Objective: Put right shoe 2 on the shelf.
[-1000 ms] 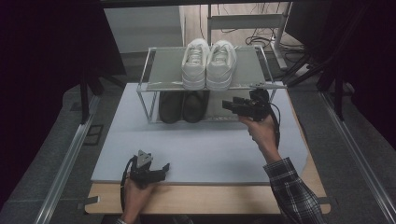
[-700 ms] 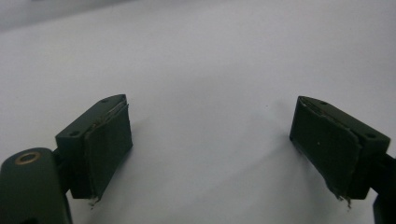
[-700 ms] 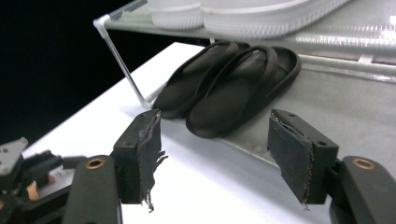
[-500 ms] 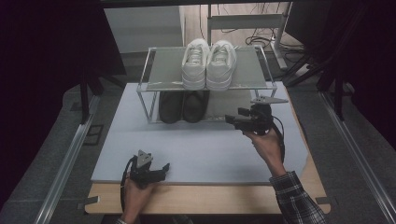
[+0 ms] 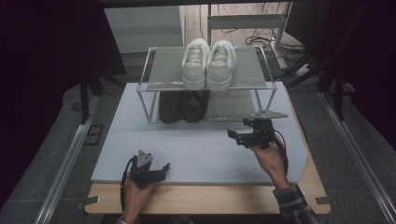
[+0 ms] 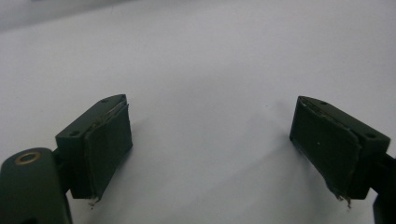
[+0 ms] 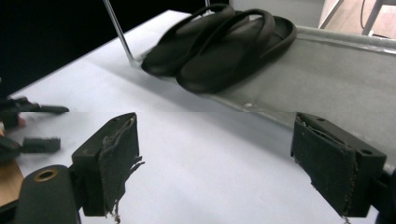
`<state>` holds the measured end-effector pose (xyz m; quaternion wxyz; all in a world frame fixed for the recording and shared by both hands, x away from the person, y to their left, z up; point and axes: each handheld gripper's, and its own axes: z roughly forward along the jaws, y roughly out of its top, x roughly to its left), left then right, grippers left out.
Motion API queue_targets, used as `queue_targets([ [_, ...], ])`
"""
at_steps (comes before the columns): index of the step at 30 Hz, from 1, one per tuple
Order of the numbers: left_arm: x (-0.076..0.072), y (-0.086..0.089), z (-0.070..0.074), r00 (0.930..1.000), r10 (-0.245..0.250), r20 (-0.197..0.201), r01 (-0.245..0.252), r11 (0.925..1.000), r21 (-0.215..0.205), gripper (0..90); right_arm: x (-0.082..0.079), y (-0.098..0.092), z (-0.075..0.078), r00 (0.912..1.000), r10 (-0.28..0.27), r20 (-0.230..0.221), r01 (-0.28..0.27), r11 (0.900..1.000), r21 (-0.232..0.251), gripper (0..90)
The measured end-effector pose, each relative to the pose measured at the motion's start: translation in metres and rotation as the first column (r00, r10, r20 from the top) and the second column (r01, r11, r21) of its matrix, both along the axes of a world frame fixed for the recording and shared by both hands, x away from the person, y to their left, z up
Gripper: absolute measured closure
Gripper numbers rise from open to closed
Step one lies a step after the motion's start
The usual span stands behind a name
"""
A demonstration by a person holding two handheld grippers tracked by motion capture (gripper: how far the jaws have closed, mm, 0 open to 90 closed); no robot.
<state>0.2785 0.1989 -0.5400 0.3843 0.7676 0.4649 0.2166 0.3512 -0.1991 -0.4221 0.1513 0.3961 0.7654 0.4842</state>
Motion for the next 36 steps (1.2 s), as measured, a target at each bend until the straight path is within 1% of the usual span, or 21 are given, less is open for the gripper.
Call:
queue_targets([
  [4, 0.0, 0.0, 0.0, 1.0, 0.0, -0.002, 0.0, 1.0, 0.0, 12.3, -0.006, -0.003, -0.01, 1.0, 0.007, -0.002, -0.007, 0.999, -0.035, 14.2],
  [7, 0.0, 0.0, 0.0, 1.0, -0.001, -0.001, 0.001, 1.0, 0.002, 12.3, -0.011, -0.004, -0.019, 0.9999, 0.012, -0.002, -0.012, 0.997, -0.075, 13.6],
  [10, 0.0, 0.0, 0.0, 1.0, 0.001, -0.002, -0.001, 1.0, 0.0, 12.4, -0.016, -0.005, -0.028, 0.9999, 0.012, -0.002, -0.012, 0.994, -0.105, 12.8],
  [11, 0.0, 0.0, 0.0, 1.0, 0.001, -0.003, -0.001, 1.0, 0.0, 12.3, -0.018, -0.006, -0.036, 0.9998, 0.011, -0.014, -0.013, 0.993, -0.115, 11.3],
  [12, 0.0, 0.0, 0.0, 1.0, 0.001, -0.003, -0.001, 1.0, 0.0, 12.3, -0.018, -0.006, -0.036, 0.9998, 0.011, -0.014, -0.013, 0.993, -0.115, 11.3],
  [15, 0.0, 0.0, 0.0, 1.0, 0.0, -0.002, 0.0, 1.0, -0.001, 12.3, -0.023, -0.005, -0.048, 0.9999, 0.004, -0.011, -0.005, 0.988, -0.153, 7.6],
  [17, 0.0, 0.0, 0.0, 1.0, 0.001, -0.003, -0.001, 1.0, 0.0, 12.3, -0.026, -0.006, -0.056, 0.9999, 0.002, -0.017, -0.005, 0.986, -0.166, 5.2],
  [19, 0.0, 0.0, 0.0, 1.0, 0.001, -0.002, -0.001, 1.0, 0.0, 12.3, -0.03, -0.007, -0.064, 0.9997, -0.002, -0.026, -0.003, 0.985, -0.175, 3.0],
  [21, 0.0, 0.0, 0.0, 1.0, 0.001, -0.002, -0.001, 1.0, 0.0, 12.4, -0.033, -0.009, -0.072, 0.9992, -0.005, -0.039, -0.002, 0.985, -0.173, 1.4],
  [24, 0.0, 0.0, 0.0, 1.0, 0.0, -0.001, 0.0, 1.0, -0.001, 12.4, -0.039, -0.012, -0.082, 0.9991, -0.011, -0.041, 0.004, 0.984, -0.177, 0.0],
  [27, 0.0, 0.0, 0.0, 1.0, 0.0, -0.001, 0.0, 1.0, -0.001, 12.3, -0.044, -0.015, -0.092, 0.9989, -0.005, -0.048, -0.004, 0.984, -0.181, 0.0],
  [29, 0.0, 0.0, 0.0, 1.0, 0.0, -0.001, 0.0, 1.0, -0.001, 12.4, -0.047, -0.016, -0.099, 0.9985, -0.008, -0.053, -0.003, 0.978, -0.209, 0.0],
  [30, 0.0, 0.0, 0.0, 1.0, 0.0, -0.001, 0.0, 1.0, -0.001, 12.4, -0.048, -0.016, -0.102, 0.9986, -0.007, -0.053, -0.005, 0.973, -0.231, 0.0],
  [32, 0.0, 0.0, 0.0, 1.0, 0.0, -0.001, 0.0, 1.0, -0.001, 12.4, -0.051, -0.016, -0.107, 0.9984, -0.014, -0.055, -0.001, 0.968, -0.251, 0.0],
  [34, 0.0, 0.0, 0.0, 1.0, 0.0, -0.001, 0.0, 1.0, -0.001, 12.3, -0.053, -0.018, -0.111, 0.9989, -0.026, -0.039, 0.017, 0.975, -0.223, 0.0],
  [36, 0.0, 0.0, 0.0, 1.0, 0.0, -0.001, 0.0, 1.0, -0.001, 12.3, -0.055, -0.019, -0.113, 0.9993, -0.031, -0.022, 0.025, 0.976, -0.215, 0.0],
])
